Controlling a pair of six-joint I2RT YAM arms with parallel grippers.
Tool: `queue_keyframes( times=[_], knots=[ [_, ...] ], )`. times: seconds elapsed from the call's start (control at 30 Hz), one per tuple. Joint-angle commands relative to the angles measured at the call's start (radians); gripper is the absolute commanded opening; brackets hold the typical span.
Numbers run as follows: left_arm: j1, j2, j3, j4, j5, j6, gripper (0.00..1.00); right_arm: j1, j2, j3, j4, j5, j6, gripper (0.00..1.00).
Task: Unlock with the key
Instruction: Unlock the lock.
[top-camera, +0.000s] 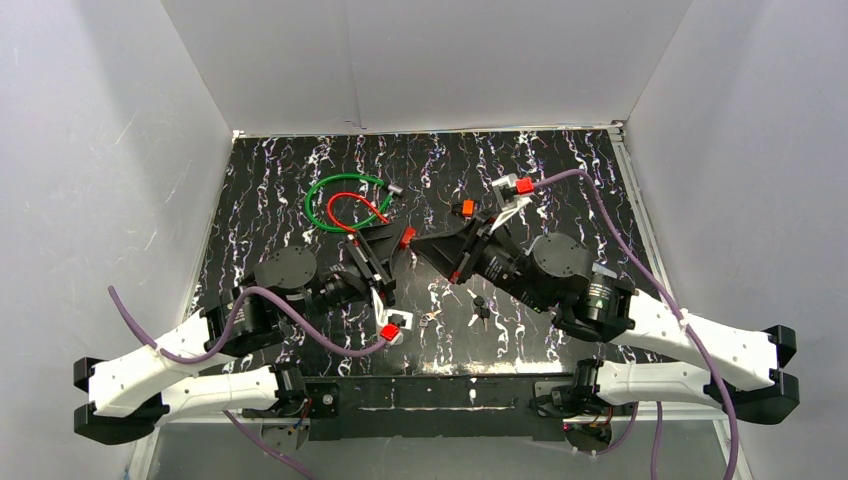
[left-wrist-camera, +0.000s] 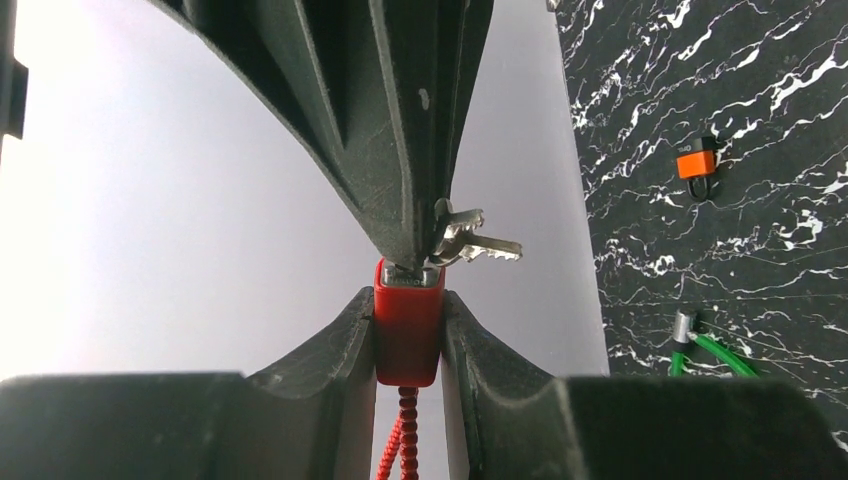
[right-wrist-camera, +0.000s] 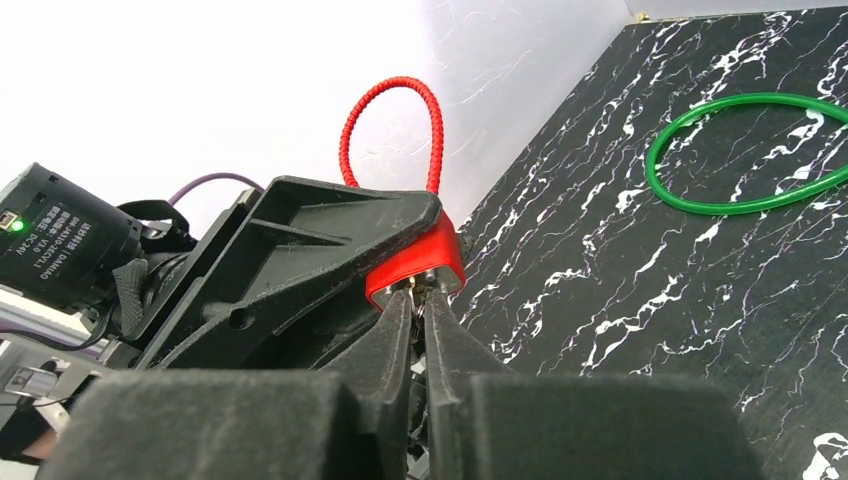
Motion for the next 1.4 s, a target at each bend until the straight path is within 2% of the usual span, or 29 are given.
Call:
queue_keyframes(
  times=[0.0,0.1,0.3,0.47,0.7,0.77,0.9,1.0,1.07,1.17,1.23,1.37],
  knots=[
    [-0.044,-0.012,-0.013,0.080,0.152,0.060,0.00,-0.013,-0.013,0.027,0.046,0.027,0.032,0.18],
    [-0.044,-0.017,-0.018,0.083,0.152,0.070,0.00,-0.014,-0.039,0.026,0.036,0.033,0.040,0.32],
    [-0.045,-0.021,-0.014,0.084,0.151,0.070,0.00,-0.014,-0.094,0.056,-0.032,0.027,0.012,0.68],
    [-0.046,-0.024,-0.008,0.077,0.152,0.054,0.00,-0.014,-0.177,0.080,-0.085,0.069,-0.052,0.75],
    [-0.046,-0.010,0.032,0.057,0.152,-0.009,0.00,-0.014,-0.237,0.098,-0.091,0.095,-0.173,0.76],
    [-0.045,0.017,0.092,0.059,0.115,-0.123,0.00,-0.014,-0.241,0.090,-0.099,0.101,-0.265,0.76],
    [-0.010,0.080,0.290,0.028,0.105,-0.528,0.00,-0.014,-0.231,0.067,-0.104,0.097,-0.452,0.76],
    [0.045,0.118,0.431,-0.067,0.227,-0.889,0.00,-0.013,-0.223,0.027,-0.078,0.097,-0.580,0.75],
    [0.078,0.148,0.519,-0.138,0.333,-1.033,0.00,-0.014,-0.231,-0.008,-0.039,0.067,-0.637,0.75],
    [0.141,0.193,0.618,-0.193,0.492,-1.246,0.00,-0.014,-0.257,-0.060,0.060,-0.057,-0.694,0.74],
    [0.201,0.217,0.654,-0.189,0.606,-1.380,0.00,-0.013,-0.260,-0.061,0.094,-0.160,-0.713,0.73],
    [0.323,0.249,0.676,-0.133,0.740,-1.604,0.00,-0.011,-0.208,-0.002,0.102,-0.308,-0.727,0.73]
  ],
)
